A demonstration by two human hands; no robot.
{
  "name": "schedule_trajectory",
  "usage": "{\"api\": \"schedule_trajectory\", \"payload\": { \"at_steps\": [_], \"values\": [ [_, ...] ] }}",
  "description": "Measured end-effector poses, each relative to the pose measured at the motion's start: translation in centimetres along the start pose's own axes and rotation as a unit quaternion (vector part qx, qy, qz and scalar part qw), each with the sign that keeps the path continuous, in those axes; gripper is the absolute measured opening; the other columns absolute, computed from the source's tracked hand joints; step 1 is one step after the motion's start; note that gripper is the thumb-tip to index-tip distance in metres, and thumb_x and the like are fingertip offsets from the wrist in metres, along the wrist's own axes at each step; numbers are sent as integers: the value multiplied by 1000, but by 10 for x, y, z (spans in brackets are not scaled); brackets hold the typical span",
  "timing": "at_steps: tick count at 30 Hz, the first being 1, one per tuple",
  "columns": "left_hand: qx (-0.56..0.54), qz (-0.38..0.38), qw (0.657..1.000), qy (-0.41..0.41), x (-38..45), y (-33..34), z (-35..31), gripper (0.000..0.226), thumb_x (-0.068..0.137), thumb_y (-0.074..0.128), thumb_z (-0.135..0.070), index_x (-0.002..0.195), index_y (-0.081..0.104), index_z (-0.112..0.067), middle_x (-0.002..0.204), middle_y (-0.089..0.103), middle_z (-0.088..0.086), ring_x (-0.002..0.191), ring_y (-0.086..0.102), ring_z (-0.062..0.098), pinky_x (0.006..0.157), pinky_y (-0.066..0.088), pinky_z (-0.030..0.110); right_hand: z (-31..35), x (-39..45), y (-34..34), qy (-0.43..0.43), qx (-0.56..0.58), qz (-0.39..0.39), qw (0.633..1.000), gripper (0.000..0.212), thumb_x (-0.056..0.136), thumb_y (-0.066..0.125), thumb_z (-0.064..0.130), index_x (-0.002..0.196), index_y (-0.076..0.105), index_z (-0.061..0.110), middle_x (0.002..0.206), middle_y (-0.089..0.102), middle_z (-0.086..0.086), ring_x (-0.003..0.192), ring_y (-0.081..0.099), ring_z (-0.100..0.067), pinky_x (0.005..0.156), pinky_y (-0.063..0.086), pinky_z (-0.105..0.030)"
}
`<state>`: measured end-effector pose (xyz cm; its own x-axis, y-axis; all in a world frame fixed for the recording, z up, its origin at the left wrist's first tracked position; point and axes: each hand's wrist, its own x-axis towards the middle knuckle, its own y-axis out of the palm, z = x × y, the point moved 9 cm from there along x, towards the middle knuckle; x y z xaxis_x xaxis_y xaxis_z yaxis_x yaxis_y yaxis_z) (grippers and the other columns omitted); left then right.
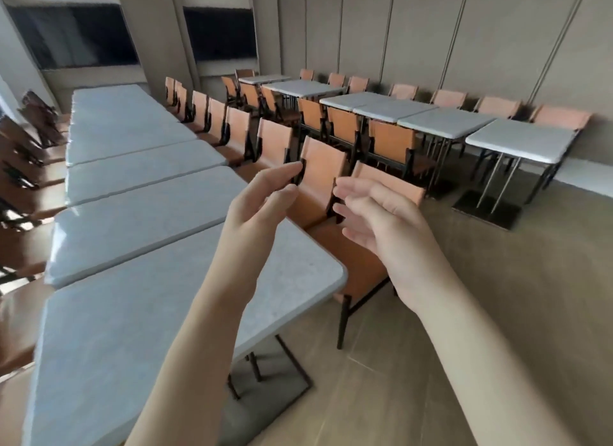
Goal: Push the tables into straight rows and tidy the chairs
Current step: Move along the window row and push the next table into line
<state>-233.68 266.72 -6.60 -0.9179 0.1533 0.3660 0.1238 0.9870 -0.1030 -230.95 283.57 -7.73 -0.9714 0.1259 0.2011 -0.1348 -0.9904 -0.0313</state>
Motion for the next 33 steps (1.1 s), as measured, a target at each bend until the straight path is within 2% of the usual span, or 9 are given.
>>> {"api": "schedule_trajectory", "payload": {
  "at_steps": [8,13,16,20,25,33],
  "values": [
    [-21,48,999,6,99,93,32,34,94,52,-34,124,67,-41,130,65,-20,129,55,2,113,42,43,-27,78,-95,-3,-9,-61,998,24,101,54,21,114,72,31,119,69,17,115,63,-2,101,54,-39],
    [-7,69,997,26,182,134,63,35,96,50,-37,128,66,-38,127,65,-24,125,58,-1,111,43,41,-45,163,-137,-8,-24,-71,997,27,101,53,22,119,70,31,121,69,17,116,62,-2,102,53,-39],
    [-12,72,997,9,237,155,87,30,101,51,-33,128,66,-36,128,65,-22,126,57,0,113,42,43,-57,216,-160,-6,-28,-79,996,27,101,52,21,118,70,32,117,70,18,115,63,-1,103,52,-39],
    [-16,83,996,3,302,196,108,30,100,51,-37,127,66,-39,128,65,-25,127,56,-1,114,40,44,-72,281,-199,5,-27,-95,995,26,101,52,22,117,70,33,120,70,16,117,63,-4,103,52,-40],
    [-22,120,993,-7,362,260,123,28,104,51,-28,126,67,-37,127,65,-24,125,57,-2,114,41,42,-85,335,-256,11,-25,-120,992,26,102,53,21,116,71,32,123,69,13,118,63,-5,102,53,-40],
    [-5,179,984,0,427,384,149,30,102,53,-33,129,65,-36,124,65,-28,121,57,-7,110,44,35,-122,399,-362,27,25,-164,986,26,102,51,21,118,70,29,128,67,10,115,66,-6,100,54,-41]
  ]
}}
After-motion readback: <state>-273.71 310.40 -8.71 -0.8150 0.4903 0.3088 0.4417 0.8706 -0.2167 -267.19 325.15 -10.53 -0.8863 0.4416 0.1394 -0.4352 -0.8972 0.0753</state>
